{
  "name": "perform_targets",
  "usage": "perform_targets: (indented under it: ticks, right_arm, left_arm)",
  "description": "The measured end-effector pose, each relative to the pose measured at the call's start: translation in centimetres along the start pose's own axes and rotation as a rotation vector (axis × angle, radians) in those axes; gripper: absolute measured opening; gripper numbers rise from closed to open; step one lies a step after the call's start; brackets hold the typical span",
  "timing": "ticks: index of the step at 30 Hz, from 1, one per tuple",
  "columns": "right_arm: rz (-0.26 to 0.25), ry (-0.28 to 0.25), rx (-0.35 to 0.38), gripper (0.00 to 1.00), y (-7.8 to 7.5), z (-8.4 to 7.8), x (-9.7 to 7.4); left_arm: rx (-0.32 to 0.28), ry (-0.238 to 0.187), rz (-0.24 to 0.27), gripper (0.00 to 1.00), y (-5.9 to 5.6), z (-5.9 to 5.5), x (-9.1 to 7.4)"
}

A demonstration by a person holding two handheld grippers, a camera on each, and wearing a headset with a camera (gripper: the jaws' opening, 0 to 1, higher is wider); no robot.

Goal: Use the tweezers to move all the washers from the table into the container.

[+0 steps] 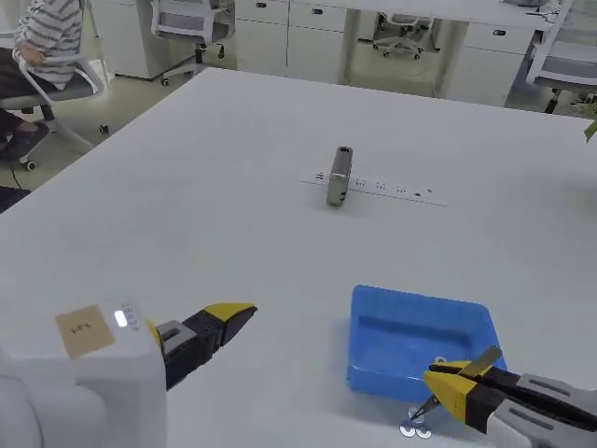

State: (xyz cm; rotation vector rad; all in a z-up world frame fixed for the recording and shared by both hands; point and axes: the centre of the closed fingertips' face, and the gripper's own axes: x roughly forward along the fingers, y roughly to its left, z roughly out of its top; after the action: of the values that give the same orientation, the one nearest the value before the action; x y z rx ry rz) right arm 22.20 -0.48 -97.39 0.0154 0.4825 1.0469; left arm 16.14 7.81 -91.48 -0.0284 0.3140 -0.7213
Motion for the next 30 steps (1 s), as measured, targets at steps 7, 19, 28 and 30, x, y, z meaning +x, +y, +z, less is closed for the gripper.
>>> perform_targets:
  ticks: [7, 19, 28, 30]
  right_arm:
    - [-0.037, -0.071, 0.062, 0.03, 0.1, 1.3, -0.4]
    - [-0.055, -0.09, 0.083, 0.03, -1.7, 2.8, -0.2]
    - [-0.085, -0.096, 0.13, 0.03, -3.9, 3.4, 0.8]
    - [-0.099, -0.103, 0.154, 0.03, -4.7, 3.4, 0.9]
  left_arm:
    - [-0.008, 0.001, 0.001, 0.95, 0.2, -0.2, 0.2]
    - [-0.012, 0.003, -0.002, 0.95, 0.3, -0.2, 0.4]
    - [-0.009, 0.011, -0.007, 0.95, 0.5, -0.3, 0.4]
    - [-0.008, 0.014, -0.008, 0.95, 0.6, -0.3, 0.5]
